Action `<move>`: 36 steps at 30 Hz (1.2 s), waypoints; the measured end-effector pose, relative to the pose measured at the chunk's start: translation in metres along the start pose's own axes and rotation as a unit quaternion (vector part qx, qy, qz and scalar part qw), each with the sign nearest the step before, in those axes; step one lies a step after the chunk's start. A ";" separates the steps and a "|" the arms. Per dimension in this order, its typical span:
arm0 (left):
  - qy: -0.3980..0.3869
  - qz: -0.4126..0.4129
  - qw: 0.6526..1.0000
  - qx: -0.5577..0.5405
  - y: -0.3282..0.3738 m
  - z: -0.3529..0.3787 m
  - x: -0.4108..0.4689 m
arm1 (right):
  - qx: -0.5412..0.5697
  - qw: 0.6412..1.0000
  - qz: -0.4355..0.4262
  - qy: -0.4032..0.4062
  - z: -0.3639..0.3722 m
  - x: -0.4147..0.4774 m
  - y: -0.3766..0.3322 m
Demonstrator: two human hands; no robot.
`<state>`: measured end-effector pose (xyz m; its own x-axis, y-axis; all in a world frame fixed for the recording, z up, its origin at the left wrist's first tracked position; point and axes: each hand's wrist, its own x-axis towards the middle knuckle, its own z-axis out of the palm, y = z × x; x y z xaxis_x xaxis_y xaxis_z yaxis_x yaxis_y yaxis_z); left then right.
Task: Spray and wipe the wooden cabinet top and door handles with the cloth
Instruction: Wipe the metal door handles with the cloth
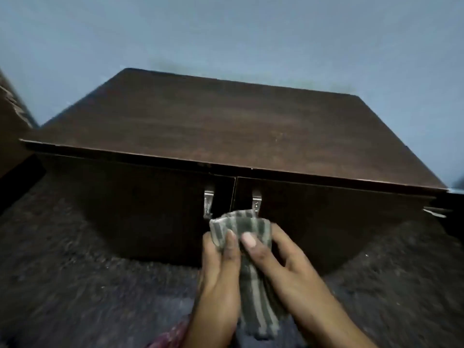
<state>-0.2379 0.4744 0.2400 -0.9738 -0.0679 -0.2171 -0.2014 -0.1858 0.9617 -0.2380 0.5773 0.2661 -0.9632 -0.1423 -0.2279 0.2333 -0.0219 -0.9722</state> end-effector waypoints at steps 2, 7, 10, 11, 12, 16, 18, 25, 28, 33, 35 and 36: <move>0.008 0.033 0.998 0.061 -0.018 0.003 0.010 | -0.013 0.995 -0.064 0.070 -0.004 0.015 0.023; 0.006 0.194 0.971 0.139 -0.050 0.007 0.047 | -0.062 0.945 -0.229 0.226 0.003 0.044 0.071; 0.059 0.261 0.946 0.181 -0.060 0.014 0.068 | -0.156 0.887 -0.318 0.297 0.003 0.061 0.079; 0.066 0.277 0.941 0.184 -0.060 0.017 0.072 | -0.181 0.869 -0.336 0.316 0.000 0.067 0.080; 0.067 0.292 0.935 0.187 -0.060 0.021 0.075 | -0.202 0.851 -0.354 0.332 -0.002 0.072 0.079; 0.068 0.324 0.927 0.175 -0.061 0.028 0.083 | -0.240 0.814 -0.400 0.345 -0.010 0.082 0.072; 0.077 0.337 0.920 0.186 -0.062 0.030 0.086 | -0.238 0.816 -0.397 0.345 -0.012 0.082 0.070; 0.088 0.323 0.927 0.166 -0.074 0.036 0.079 | -0.237 0.835 -0.354 0.347 -0.016 0.075 0.075; 0.093 0.308 0.935 0.147 -0.081 0.037 0.076 | -0.247 0.830 -0.356 0.350 -0.015 0.074 0.081; 0.097 0.272 0.948 0.137 -0.094 0.033 0.075 | -0.259 0.827 -0.353 0.352 -0.012 0.075 0.096; 0.099 0.270 0.948 0.140 -0.095 0.031 0.074 | -0.260 0.826 -0.353 0.354 -0.010 0.076 0.098; 0.098 0.275 0.946 0.141 -0.093 0.031 0.075 | -0.264 0.823 -0.355 0.356 -0.009 0.076 0.096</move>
<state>-0.2951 0.5170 0.1395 -0.9067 -0.2642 0.3287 0.2828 0.1974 0.9386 -0.2900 0.5736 0.1550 -0.7091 0.3409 0.6172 -0.3319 0.6108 -0.7188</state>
